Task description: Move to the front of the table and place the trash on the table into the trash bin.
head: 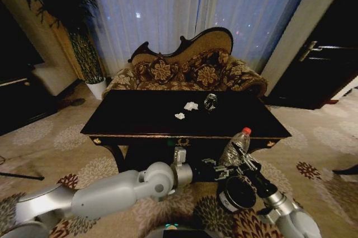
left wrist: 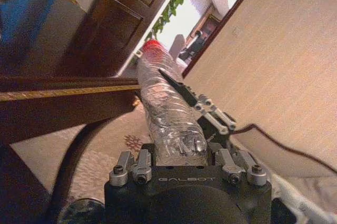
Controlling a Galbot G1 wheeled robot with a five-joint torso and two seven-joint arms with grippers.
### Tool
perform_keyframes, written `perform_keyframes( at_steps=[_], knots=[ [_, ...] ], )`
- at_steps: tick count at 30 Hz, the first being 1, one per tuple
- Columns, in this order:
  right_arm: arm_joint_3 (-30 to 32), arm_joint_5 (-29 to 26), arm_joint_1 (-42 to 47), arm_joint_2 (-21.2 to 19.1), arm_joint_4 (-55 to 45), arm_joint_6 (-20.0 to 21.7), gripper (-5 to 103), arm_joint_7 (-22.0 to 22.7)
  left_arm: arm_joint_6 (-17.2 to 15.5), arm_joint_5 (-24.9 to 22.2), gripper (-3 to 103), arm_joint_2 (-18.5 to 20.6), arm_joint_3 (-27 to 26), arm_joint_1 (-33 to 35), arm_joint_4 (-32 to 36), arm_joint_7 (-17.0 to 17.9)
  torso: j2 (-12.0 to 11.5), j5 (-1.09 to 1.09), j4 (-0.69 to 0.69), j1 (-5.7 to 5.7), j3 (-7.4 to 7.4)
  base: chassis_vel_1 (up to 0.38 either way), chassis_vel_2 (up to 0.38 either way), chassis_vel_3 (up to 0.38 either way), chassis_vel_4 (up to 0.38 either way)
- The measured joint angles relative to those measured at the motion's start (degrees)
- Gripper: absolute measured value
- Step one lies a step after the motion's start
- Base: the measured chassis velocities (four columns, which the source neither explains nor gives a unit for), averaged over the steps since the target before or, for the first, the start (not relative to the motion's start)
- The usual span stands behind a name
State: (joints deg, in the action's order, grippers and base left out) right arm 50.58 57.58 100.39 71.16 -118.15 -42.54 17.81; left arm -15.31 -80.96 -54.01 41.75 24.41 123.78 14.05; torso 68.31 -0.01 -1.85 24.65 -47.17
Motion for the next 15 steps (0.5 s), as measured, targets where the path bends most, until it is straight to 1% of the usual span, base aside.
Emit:
perform_keyframes(
  at_steps=[1, 3, 4, 6, 7, 9, 13, 15],
  knots=[
    [0.0, 0.0, 0.1, 0.0, 0.0, 0.0, 32, 0.0, 0.0, 0.5, 47, 0.4, -0.2, 0.0, 0.3, 0.2, 0.0, 0.0, 0.0, 0.0, 0.0, 0.0, 0.0, 0.0, 0.0],
    [0.0, -0.1, 0.2, 0.0, -0.1, 0.0, 32, 0.0, -0.1, 2.2, 58, 1.5, -1.0, 0.1, 1.2, 1.0, 0.0, 0.0, -0.01, 0.0, 0.0, 0.0, 0.0, 0.0, 0.0],
    [0.0, -0.1, 0.2, 0.0, -0.1, 0.0, 32, 0.0, -0.1, 2.2, 58, 1.5, -1.0, 0.1, 1.2, 1.0, 0.0, 0.0, -0.01, 0.0, 0.0, 0.0, 0.0, 0.0, 0.0],
    [0.0, -0.4, 0.4, 0.1, 0.0, 0.0, 30, 0.0, 0.0, 5.1, 69, 2.9, -1.8, -0.1, 2.3, 1.4, 0.0, 0.0, -0.01, 0.0, 0.0, 0.0, 0.0, 0.0, 0.0],
    [0.0, -0.5, 0.5, 0.2, 0.2, -0.1, 27, 0.0, 0.1, 5.6, 74, 3.6, -2.2, -0.2, 2.8, 1.6, 0.0, 0.0, -0.01, 0.0, 0.0, 0.0, 0.0, 0.0, 0.0],
    [0.0, -0.6, 0.5, 0.2, 0.3, -0.1, 27, 0.0, 0.1, 6.0, 74, 4.1, -2.5, -0.1, 3.1, 1.8, 0.0, 0.0, -0.01, 0.0, 0.0, 0.0, 0.0, 0.0, 0.0],
    [-0.1, -0.8, 0.3, 0.1, 0.4, 0.0, 26, -0.5, 0.3, 8.6, 95, 7.9, -4.8, 1.5, 5.3, 2.1, 0.0, 0.0, -0.01, 0.0, 0.0, 0.0, 0.0, 0.0, 0.0],
    [-0.1, -0.8, 0.2, 0.0, 0.3, 0.0, 26, -0.6, 0.3, 8.7, 95, 8.4, -5.1, 1.9, 5.5, 2.1, 0.0, 0.0, -0.01, 0.0, 0.0, 0.0, 0.0, 0.0, 0.0]
  ],
)
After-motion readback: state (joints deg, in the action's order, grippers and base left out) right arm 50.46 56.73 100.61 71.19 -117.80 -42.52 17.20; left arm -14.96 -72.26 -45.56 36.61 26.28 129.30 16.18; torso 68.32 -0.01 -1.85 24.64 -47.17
